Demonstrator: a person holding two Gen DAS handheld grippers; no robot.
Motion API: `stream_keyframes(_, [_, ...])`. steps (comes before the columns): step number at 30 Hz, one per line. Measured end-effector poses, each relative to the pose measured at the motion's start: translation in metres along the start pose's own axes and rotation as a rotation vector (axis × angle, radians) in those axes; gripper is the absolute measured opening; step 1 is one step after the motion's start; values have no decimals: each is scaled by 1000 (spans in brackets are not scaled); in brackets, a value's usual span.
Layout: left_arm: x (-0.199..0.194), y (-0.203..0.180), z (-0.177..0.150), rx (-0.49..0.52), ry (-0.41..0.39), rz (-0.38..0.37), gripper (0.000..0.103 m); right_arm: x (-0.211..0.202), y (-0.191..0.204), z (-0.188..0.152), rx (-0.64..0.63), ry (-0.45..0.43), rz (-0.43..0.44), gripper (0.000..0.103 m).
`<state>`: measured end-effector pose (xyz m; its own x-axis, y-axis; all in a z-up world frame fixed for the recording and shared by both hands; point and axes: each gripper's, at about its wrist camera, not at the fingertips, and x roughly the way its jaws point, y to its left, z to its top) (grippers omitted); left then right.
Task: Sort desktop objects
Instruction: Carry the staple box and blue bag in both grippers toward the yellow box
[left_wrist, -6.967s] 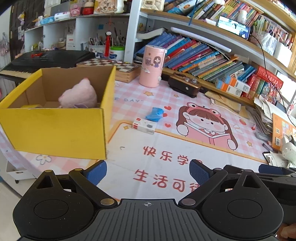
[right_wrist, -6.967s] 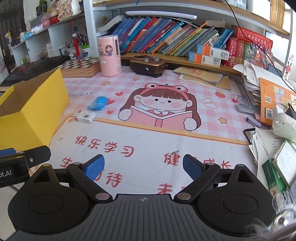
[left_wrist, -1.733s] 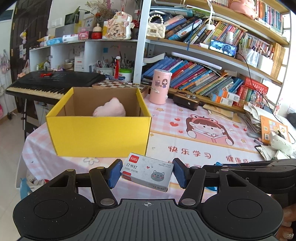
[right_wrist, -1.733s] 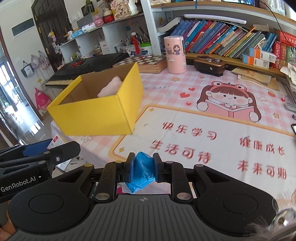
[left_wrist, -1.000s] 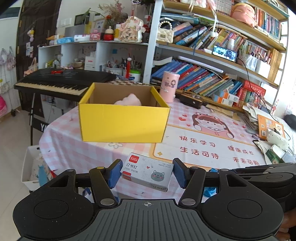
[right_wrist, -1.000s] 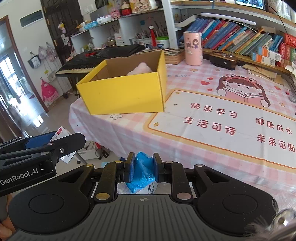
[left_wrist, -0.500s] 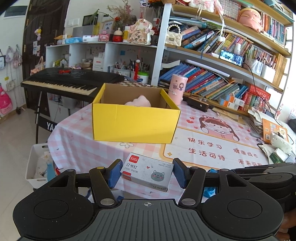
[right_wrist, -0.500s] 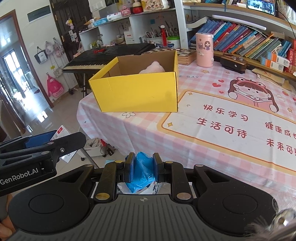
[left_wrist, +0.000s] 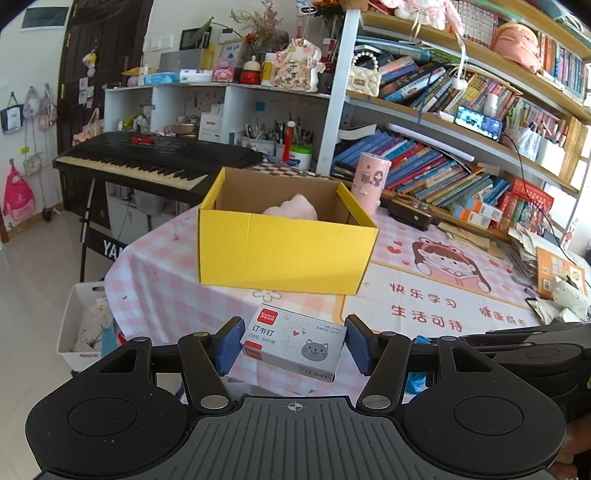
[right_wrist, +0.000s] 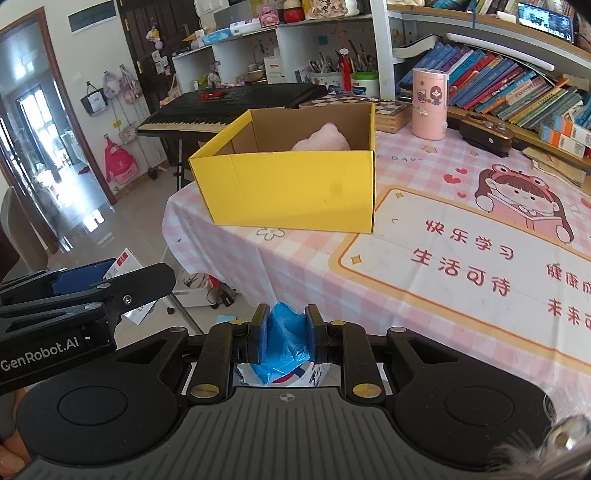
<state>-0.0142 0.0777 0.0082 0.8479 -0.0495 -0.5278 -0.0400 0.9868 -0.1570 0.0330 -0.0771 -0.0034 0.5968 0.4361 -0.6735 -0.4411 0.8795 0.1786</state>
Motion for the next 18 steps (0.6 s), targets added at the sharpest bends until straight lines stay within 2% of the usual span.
stream_keyframes(8, [21, 0, 16, -19, -13, 47, 59, 18, -13, 29, -33, -32, 32, 19])
stream_keyframes(18, [59, -1, 57, -30, -63, 106, 59, 43, -36, 92, -80, -134, 90, 19])
